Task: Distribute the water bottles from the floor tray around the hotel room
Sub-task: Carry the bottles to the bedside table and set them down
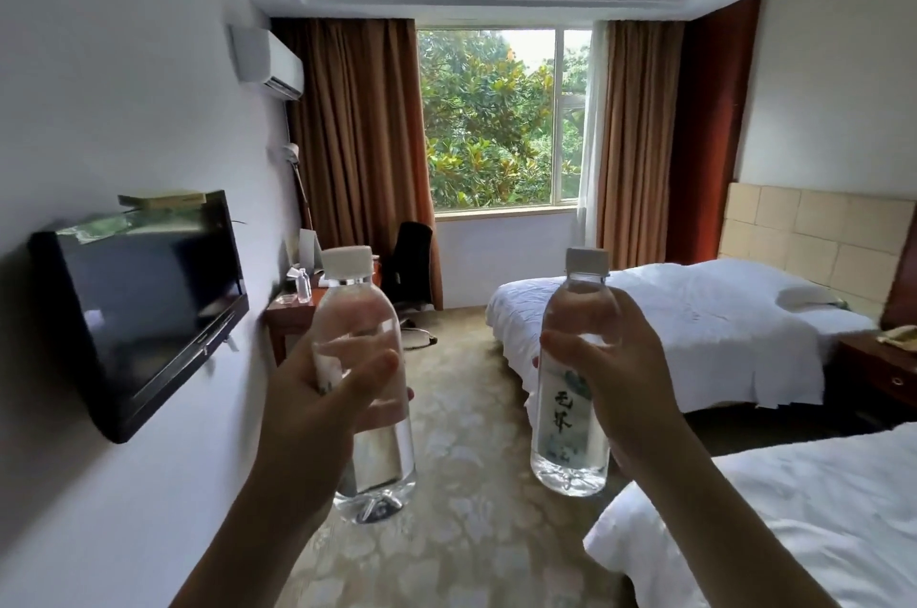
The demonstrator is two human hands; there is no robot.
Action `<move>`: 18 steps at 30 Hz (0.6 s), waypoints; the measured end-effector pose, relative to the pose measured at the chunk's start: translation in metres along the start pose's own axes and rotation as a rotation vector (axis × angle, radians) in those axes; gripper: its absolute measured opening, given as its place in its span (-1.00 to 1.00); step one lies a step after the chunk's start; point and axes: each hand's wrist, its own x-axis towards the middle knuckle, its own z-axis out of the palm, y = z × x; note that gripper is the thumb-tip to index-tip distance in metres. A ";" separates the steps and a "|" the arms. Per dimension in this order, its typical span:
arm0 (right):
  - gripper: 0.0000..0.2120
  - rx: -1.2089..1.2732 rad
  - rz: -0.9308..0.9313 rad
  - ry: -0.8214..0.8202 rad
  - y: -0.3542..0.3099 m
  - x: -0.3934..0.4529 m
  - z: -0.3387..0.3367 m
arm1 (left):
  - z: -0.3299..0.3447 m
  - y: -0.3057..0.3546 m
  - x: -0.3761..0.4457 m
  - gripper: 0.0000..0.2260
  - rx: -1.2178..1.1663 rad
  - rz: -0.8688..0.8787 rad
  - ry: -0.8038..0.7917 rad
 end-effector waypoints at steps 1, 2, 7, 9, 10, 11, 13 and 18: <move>-0.65 -0.009 0.007 -0.010 0.012 0.016 0.007 | 0.000 -0.010 0.017 -0.66 0.006 0.000 0.003; -0.66 -0.015 0.011 -0.020 0.026 0.033 0.013 | -0.001 -0.019 0.034 -0.67 0.014 0.005 -0.001; -0.68 -0.020 0.016 -0.036 0.099 0.118 0.054 | -0.012 -0.082 0.129 -0.74 0.012 0.014 0.021; -0.70 -0.015 0.044 -0.026 0.128 0.150 0.071 | -0.015 -0.109 0.170 -0.62 0.010 0.004 0.025; -0.71 -0.009 0.050 -0.016 0.144 0.169 0.080 | -0.016 -0.124 0.194 -0.59 -0.013 0.002 0.023; -0.70 -0.009 0.048 -0.007 0.159 0.190 0.088 | -0.016 -0.139 0.220 -0.62 -0.039 0.000 0.018; -0.65 -0.031 0.036 0.011 0.180 0.232 0.102 | -0.013 -0.165 0.273 -0.73 -0.065 0.005 -0.020; -0.66 -0.083 0.009 0.074 0.224 0.320 0.117 | 0.014 -0.222 0.390 -0.73 -0.135 -0.004 -0.095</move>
